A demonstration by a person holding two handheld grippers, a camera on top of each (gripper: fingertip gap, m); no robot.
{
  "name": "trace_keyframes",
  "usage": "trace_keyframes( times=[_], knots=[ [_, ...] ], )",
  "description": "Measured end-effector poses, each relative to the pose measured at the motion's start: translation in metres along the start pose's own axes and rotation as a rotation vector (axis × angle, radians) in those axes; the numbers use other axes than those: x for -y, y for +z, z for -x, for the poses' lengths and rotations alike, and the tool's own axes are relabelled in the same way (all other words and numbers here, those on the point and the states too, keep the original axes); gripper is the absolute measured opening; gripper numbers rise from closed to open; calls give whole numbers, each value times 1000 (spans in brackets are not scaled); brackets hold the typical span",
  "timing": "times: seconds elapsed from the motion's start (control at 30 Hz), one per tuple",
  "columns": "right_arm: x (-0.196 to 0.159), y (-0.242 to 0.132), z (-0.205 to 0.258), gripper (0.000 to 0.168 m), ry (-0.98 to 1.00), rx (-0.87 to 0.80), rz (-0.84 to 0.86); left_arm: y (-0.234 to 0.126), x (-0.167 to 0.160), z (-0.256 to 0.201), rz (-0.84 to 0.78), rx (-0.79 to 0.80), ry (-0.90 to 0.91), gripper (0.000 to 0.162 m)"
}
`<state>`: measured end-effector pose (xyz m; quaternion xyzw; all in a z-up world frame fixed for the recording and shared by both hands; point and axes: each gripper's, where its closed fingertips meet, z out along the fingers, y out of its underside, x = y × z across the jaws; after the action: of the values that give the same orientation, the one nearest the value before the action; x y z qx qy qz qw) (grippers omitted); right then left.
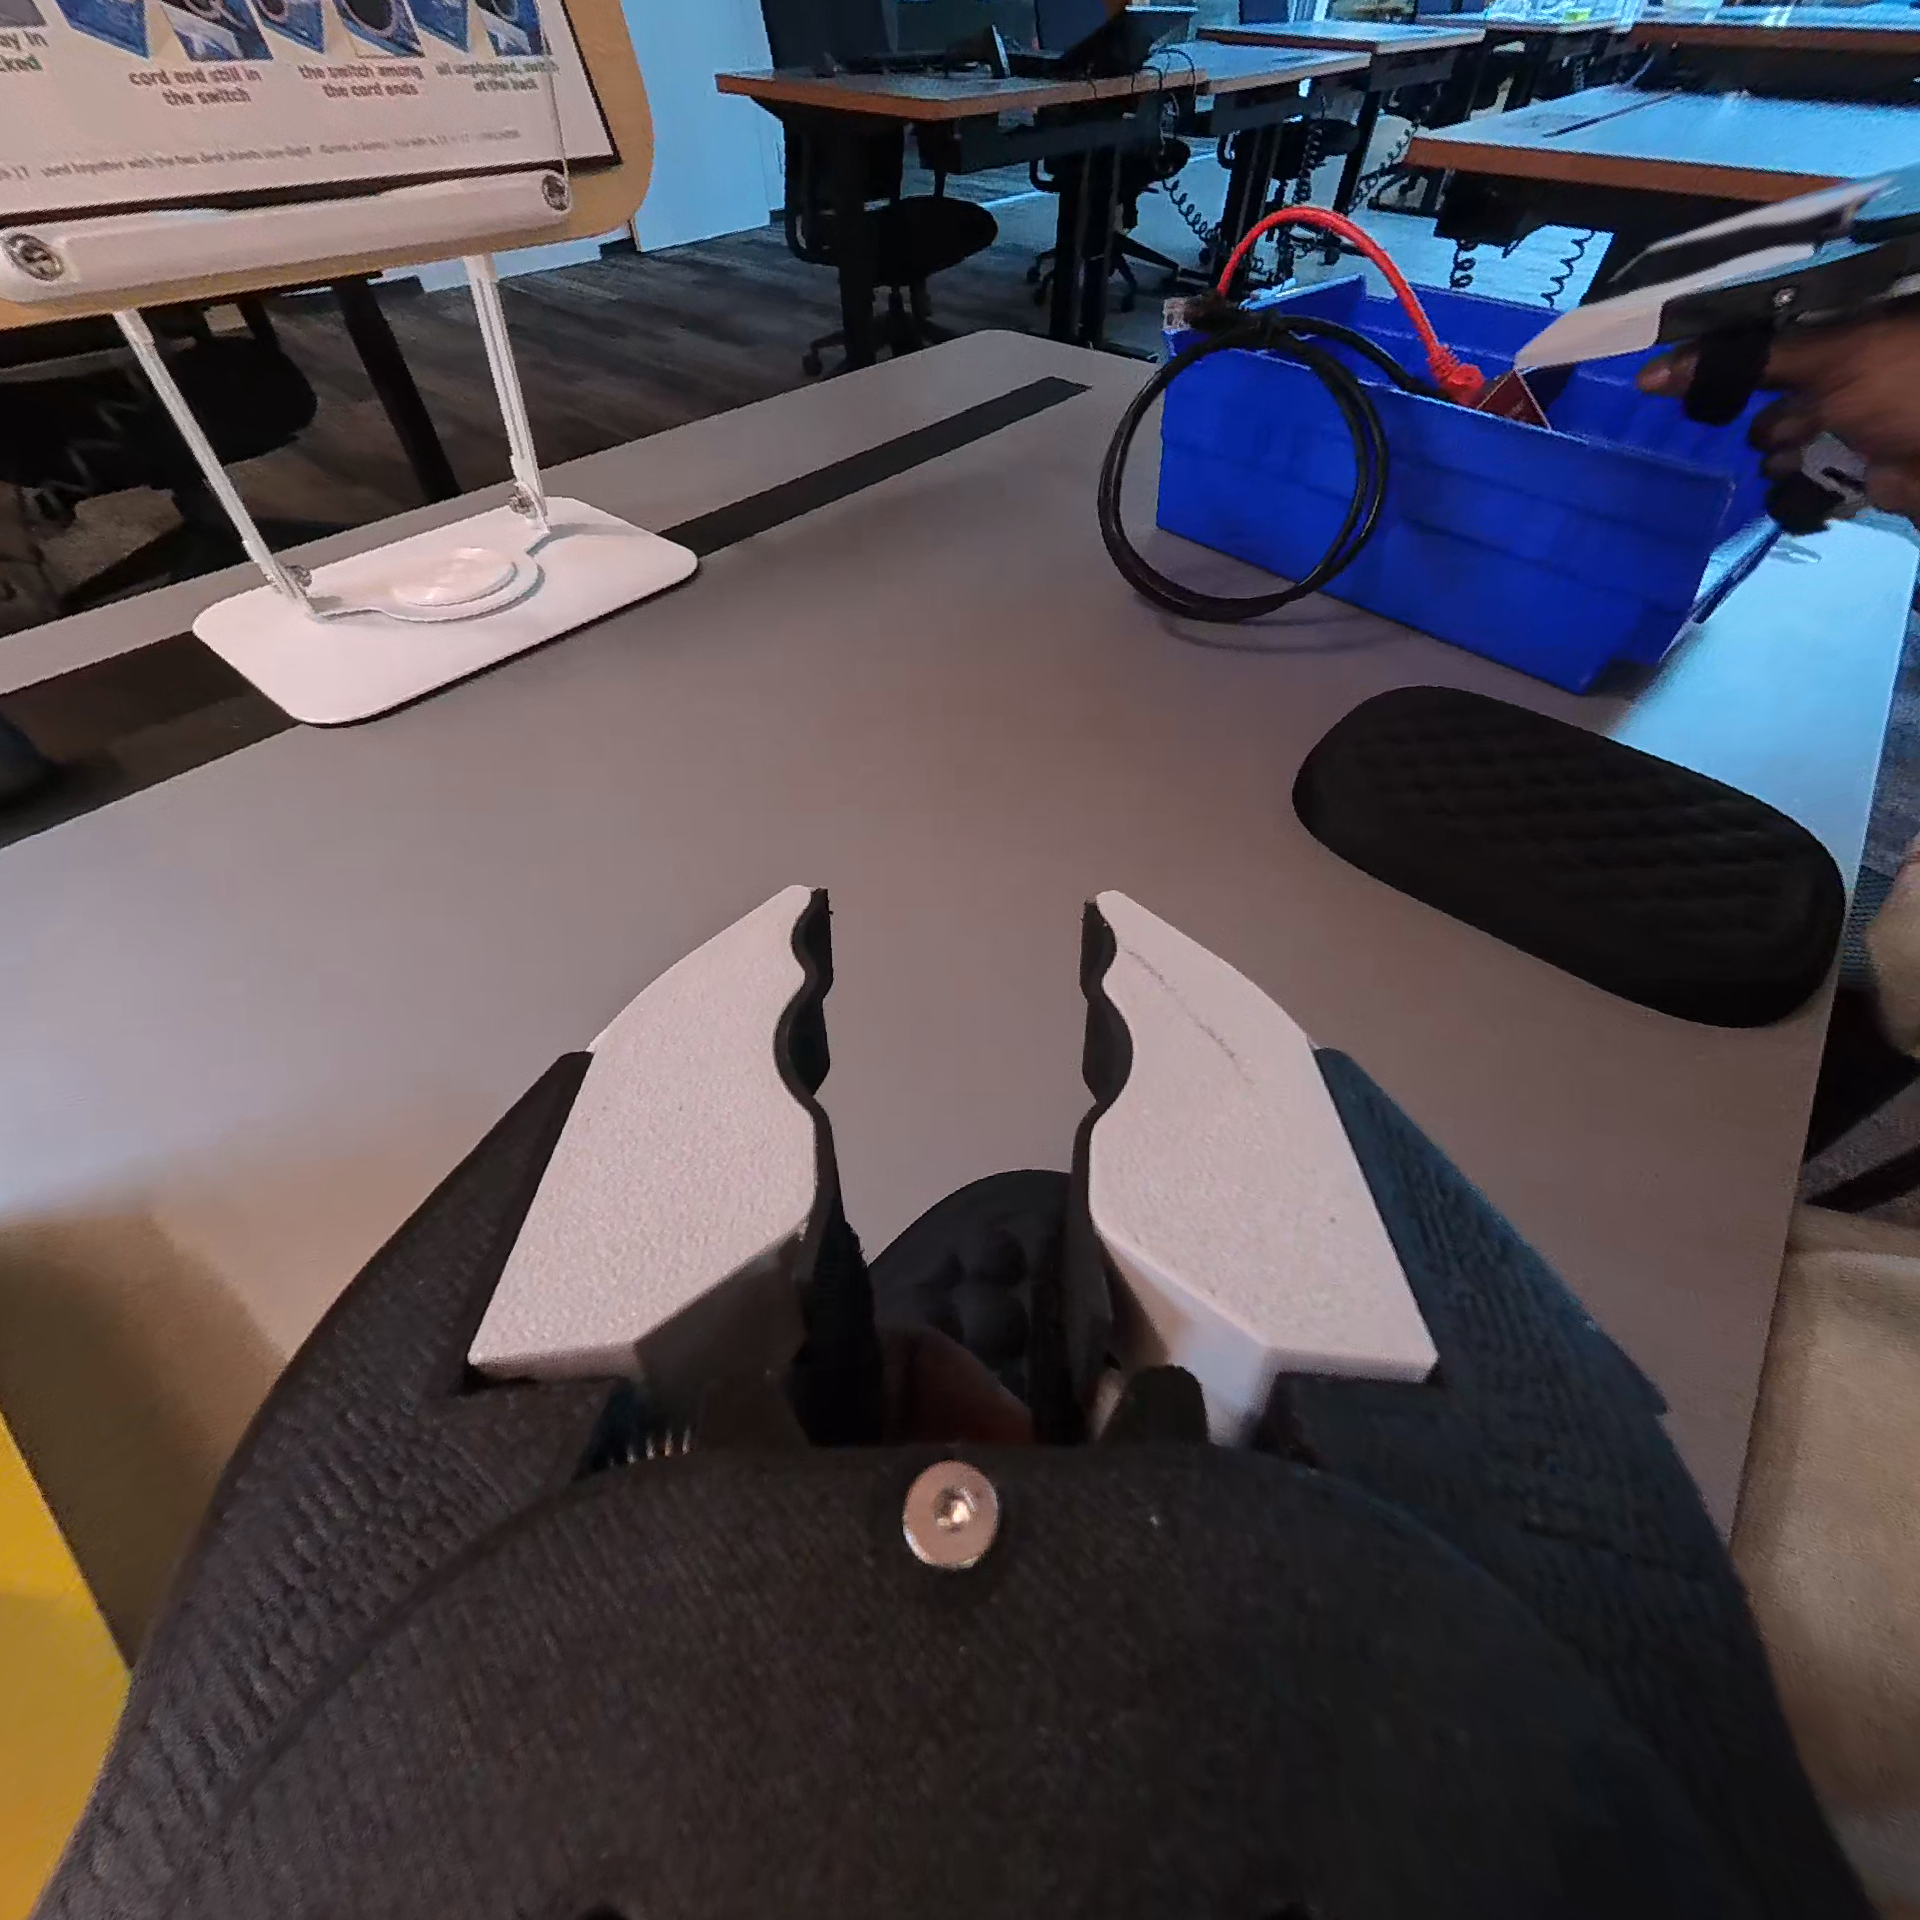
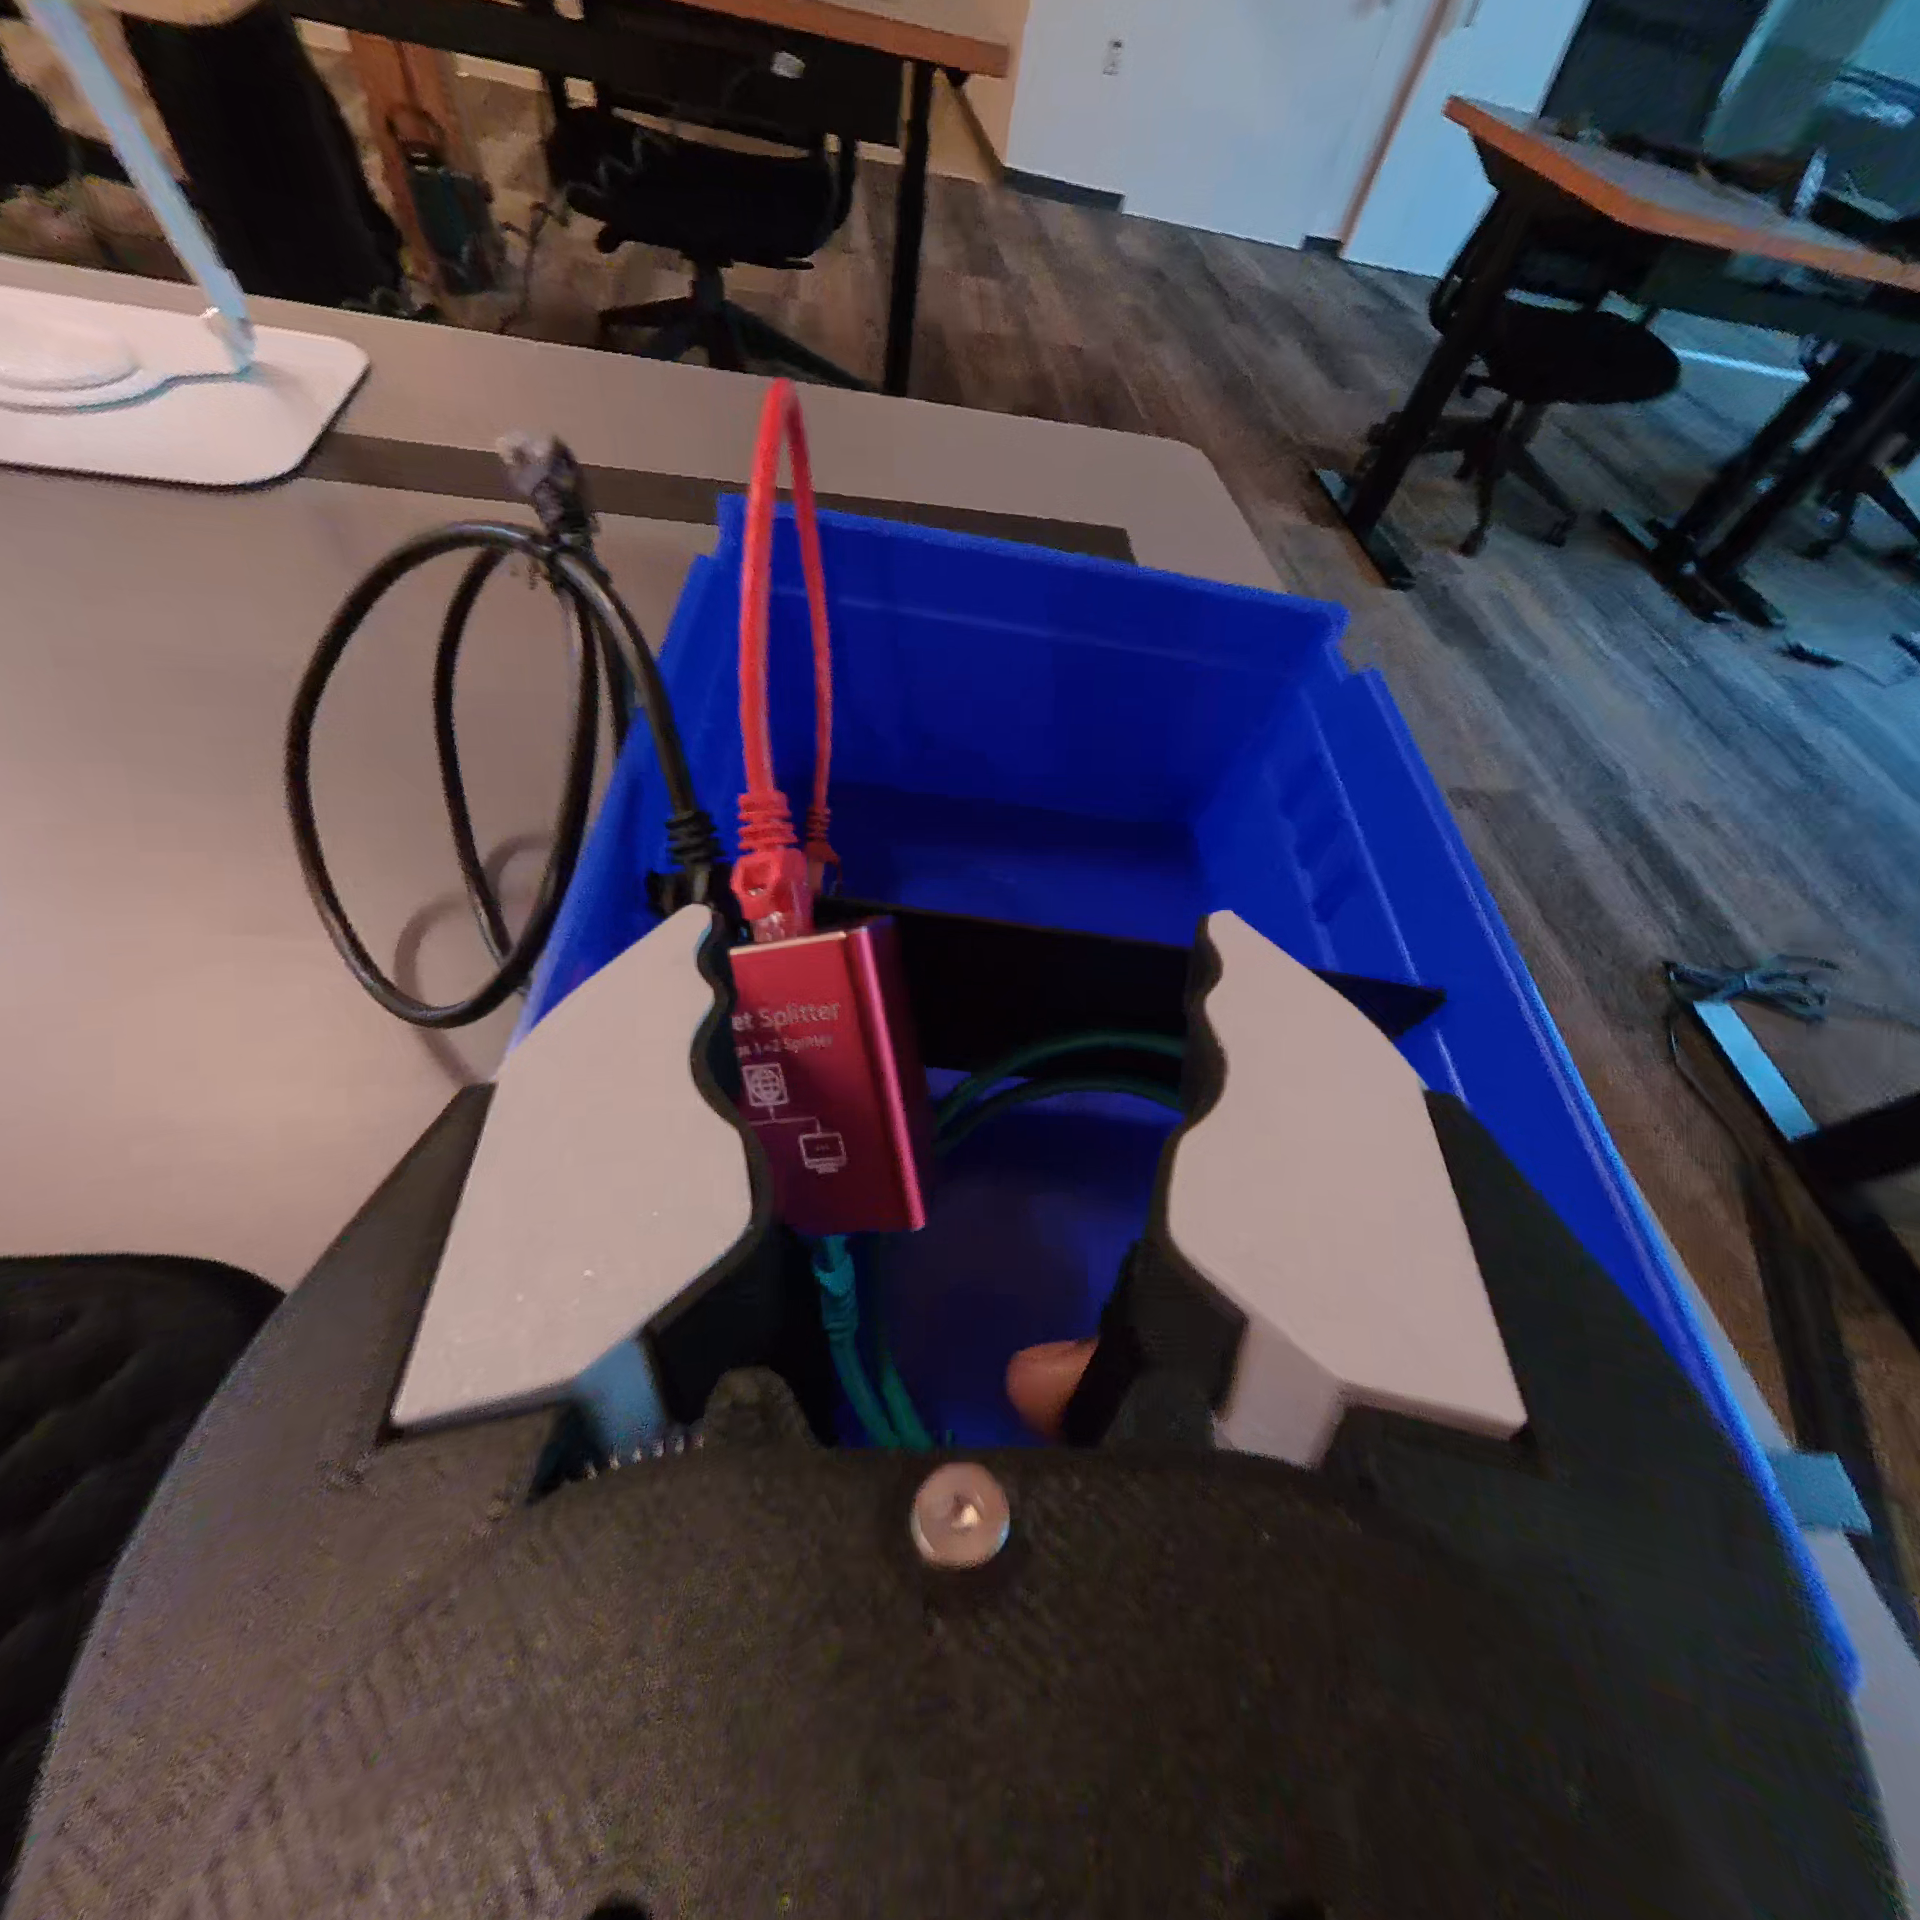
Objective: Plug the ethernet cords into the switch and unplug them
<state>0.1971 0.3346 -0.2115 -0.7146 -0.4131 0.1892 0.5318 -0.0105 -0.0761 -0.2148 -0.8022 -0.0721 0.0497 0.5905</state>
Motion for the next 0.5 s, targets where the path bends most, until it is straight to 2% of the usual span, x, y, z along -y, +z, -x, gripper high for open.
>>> trace_keyframes(
  times=[0.13, 0.2, 0.3, 0.4, 0.47, 0.5],
  knots=[
    [35, 0, 27, 73, -99, 146, -67, -1, 0, 2, -1, 4, 0, 46],
    [48, 6, 47, 66, -166, 225, -23, 0, 0, 1, -1, 1, 0, 46],
    [39, 29, 63, 71, -239, 276, 191, 1, -1, 0, -1, -4, 7, 46],
    [19, 58, 71, 75, -233, 309, 375, 0, -3, 1, 4, -1, 18, 46],
    [7, 72, 71, 60, -277, 304, 443, -2, -4, 4, 4, 8, 21, 46],
    [4, 75, 71, 46, -307, 309, 449, -3, -4, 6, 2, 12, 18, 46]
  ],
)
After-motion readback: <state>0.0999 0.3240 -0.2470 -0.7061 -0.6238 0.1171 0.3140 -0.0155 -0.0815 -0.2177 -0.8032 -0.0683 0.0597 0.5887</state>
